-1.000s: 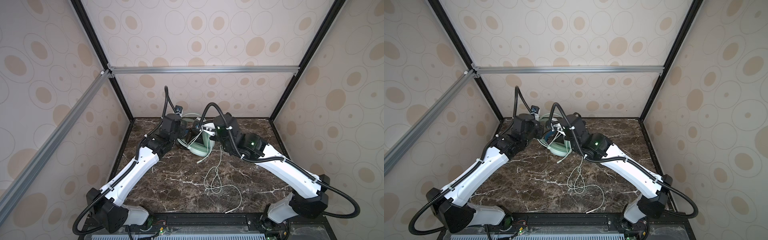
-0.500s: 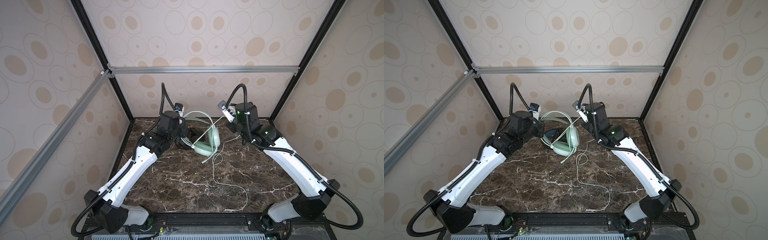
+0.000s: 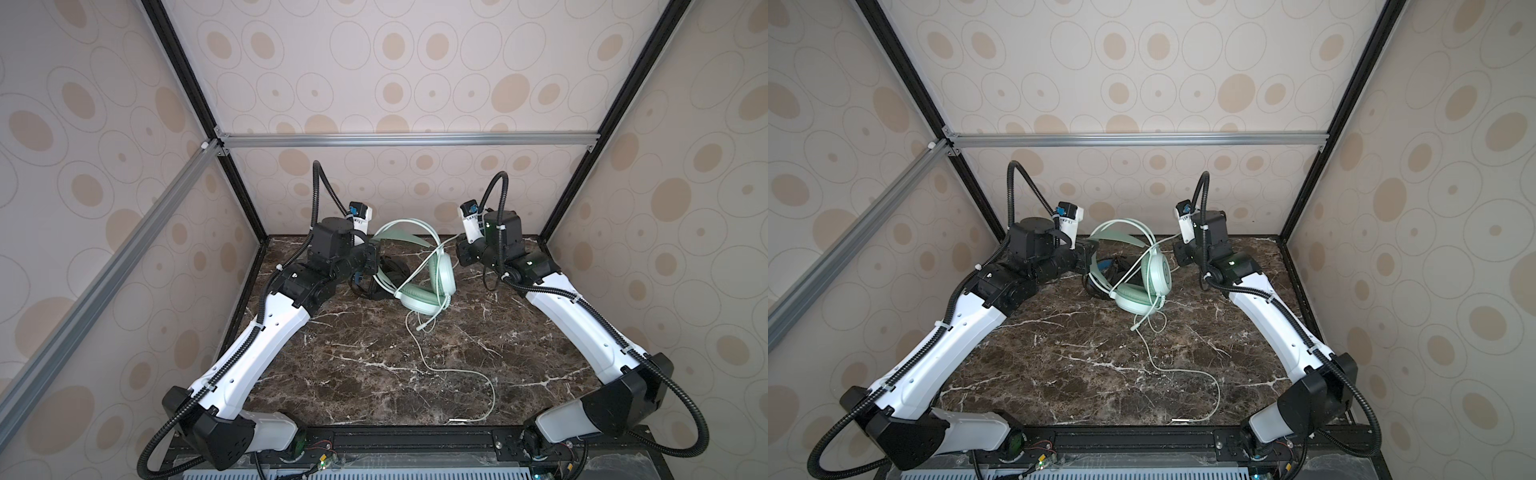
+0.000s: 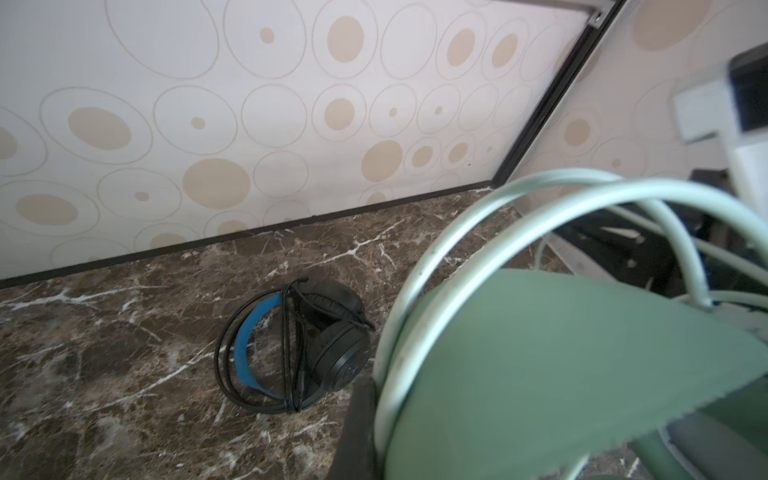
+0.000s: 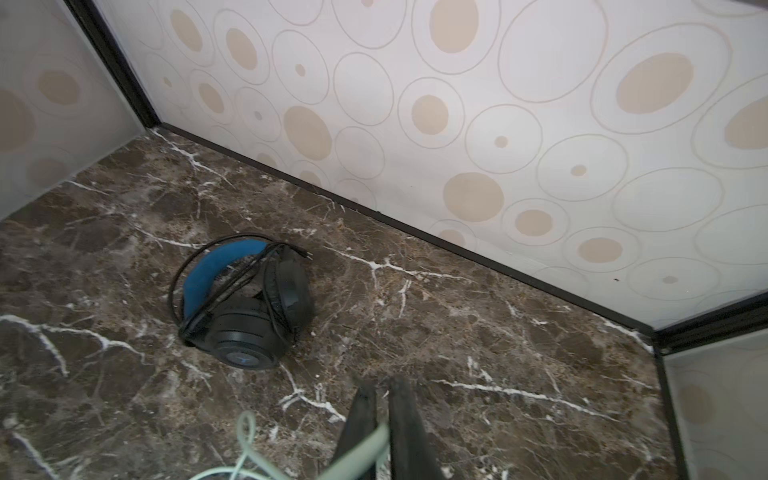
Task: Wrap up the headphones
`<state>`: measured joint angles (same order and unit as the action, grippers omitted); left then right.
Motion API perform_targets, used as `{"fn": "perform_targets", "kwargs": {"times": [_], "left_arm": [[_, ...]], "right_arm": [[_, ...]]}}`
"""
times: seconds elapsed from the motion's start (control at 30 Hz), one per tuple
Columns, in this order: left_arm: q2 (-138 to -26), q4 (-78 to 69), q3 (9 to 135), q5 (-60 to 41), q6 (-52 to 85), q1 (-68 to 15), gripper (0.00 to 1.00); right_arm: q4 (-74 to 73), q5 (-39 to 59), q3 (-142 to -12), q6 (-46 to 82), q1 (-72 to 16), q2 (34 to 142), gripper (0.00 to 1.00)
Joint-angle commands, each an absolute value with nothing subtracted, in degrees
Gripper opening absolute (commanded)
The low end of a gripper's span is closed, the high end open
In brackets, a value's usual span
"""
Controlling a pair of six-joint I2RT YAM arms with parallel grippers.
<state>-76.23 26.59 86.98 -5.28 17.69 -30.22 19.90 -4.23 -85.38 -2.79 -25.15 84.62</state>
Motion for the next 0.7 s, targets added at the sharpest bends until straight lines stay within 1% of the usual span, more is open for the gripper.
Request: {"fn": "perform_targets", "kwargs": {"times": [0.0, 0.07, 0.17, 0.4, 0.67], "left_arm": [[-73.7, 20.2, 92.8, -12.0, 22.9, -29.9, 0.00], [-73.7, 18.9, 93.2, -12.5, 23.9, -29.9, 0.00], [-73.6, 17.2, 94.1, -13.2, 25.5, -29.9, 0.00], [-75.6, 16.8, 99.6, -14.9, 27.6, -29.9, 0.00], [-78.6, 16.4, 107.1, -14.4, 31.0, -29.9, 0.00]], "right_arm": [[9.1, 1.4, -81.4, 3.0, -24.4, 84.1, 0.12], [2.2, 4.8, -77.9, 5.3, -24.4, 83.0, 0.14], [-4.3, 9.0, -74.8, 8.4, -24.4, 82.9, 0.17], [-11.7, 15.0, -72.5, 14.7, -24.4, 84.9, 0.18], [-14.2, 16.2, -67.6, 17.7, -24.7, 86.9, 0.16]]}}
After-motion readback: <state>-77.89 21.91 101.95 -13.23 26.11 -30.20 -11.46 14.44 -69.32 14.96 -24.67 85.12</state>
